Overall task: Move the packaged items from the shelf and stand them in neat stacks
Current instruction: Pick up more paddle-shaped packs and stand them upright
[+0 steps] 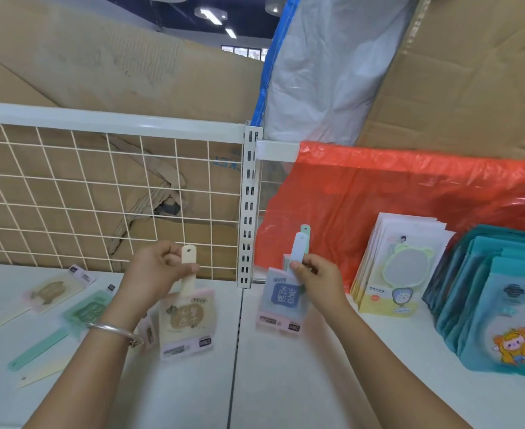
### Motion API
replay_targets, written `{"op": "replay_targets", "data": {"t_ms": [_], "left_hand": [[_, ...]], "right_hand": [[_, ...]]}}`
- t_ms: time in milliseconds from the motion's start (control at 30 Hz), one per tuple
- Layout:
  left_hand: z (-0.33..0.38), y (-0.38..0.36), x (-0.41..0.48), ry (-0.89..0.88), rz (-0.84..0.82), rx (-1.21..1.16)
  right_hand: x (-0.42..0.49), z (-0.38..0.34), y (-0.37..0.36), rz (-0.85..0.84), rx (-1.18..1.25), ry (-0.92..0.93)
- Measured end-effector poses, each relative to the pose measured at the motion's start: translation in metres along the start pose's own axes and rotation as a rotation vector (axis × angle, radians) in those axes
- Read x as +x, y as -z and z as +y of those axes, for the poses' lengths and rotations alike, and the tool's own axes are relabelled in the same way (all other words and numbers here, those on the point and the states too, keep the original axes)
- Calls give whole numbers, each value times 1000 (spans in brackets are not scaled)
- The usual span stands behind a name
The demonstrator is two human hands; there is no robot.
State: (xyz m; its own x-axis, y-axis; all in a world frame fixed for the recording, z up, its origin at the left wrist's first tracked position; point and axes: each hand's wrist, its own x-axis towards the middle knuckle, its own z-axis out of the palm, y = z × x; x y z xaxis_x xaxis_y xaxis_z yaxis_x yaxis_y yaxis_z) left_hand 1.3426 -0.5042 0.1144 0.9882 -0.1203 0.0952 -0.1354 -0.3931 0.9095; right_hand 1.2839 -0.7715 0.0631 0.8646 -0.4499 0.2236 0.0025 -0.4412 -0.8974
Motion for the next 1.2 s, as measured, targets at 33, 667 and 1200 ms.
{"op": "replay_targets", "data": {"t_ms": [33,667,1200], "left_hand": [[0,-6,-3,5,-14,-68],[13,-92,20,-141,-180,-386],[8,-145,55,-224,-169,-300]], "right_hand": [[0,2,3,18,13,-14],[57,26,22,51,-172,45],[96,61,11,-41,-252,-2]]}}
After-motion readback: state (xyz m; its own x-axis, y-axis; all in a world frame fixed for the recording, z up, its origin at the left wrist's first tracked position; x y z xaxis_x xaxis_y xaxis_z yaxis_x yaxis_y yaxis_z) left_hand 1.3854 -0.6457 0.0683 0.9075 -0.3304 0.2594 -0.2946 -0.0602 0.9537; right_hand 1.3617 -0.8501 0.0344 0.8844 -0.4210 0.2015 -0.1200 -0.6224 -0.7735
